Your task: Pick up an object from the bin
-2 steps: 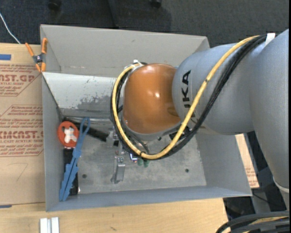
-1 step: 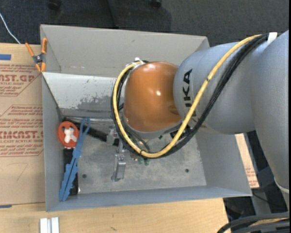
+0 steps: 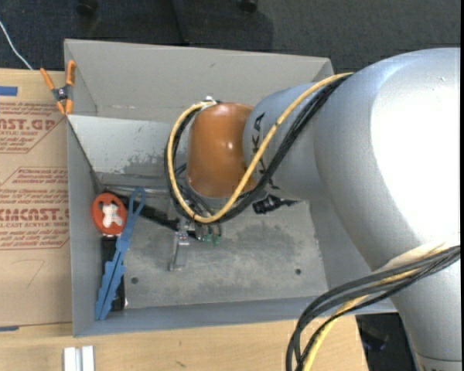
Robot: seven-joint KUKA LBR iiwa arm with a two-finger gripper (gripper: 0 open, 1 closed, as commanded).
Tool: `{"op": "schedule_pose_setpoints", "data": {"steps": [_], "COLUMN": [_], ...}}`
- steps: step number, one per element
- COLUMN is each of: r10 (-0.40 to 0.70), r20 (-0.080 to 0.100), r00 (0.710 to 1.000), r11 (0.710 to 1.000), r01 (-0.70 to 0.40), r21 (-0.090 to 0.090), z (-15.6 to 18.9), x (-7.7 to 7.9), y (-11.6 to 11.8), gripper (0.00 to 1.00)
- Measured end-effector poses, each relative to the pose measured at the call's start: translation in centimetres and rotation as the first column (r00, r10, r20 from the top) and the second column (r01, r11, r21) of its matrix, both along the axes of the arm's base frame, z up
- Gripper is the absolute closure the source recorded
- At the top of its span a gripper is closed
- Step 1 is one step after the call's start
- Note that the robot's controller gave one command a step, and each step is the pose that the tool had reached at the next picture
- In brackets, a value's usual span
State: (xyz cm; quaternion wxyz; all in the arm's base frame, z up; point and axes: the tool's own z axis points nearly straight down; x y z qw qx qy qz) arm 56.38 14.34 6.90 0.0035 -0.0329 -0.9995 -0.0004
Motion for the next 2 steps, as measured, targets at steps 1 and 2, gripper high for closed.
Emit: {"op": "schedule_pose_setpoints", "data": {"steps": [1, 2], "r10": [-0.131, 0.002], "r20": [0.011, -0.002], "r00": [0.991, 1.000], "r11": [0.991, 1.000], "r01": [0.131, -0.002], "r21": [0.003, 0.000], "z": [7.3, -0.3], "x": [-1.6, -0.1], "y": [-0.7, 0.1], "gripper": [0.00, 0.00]}}
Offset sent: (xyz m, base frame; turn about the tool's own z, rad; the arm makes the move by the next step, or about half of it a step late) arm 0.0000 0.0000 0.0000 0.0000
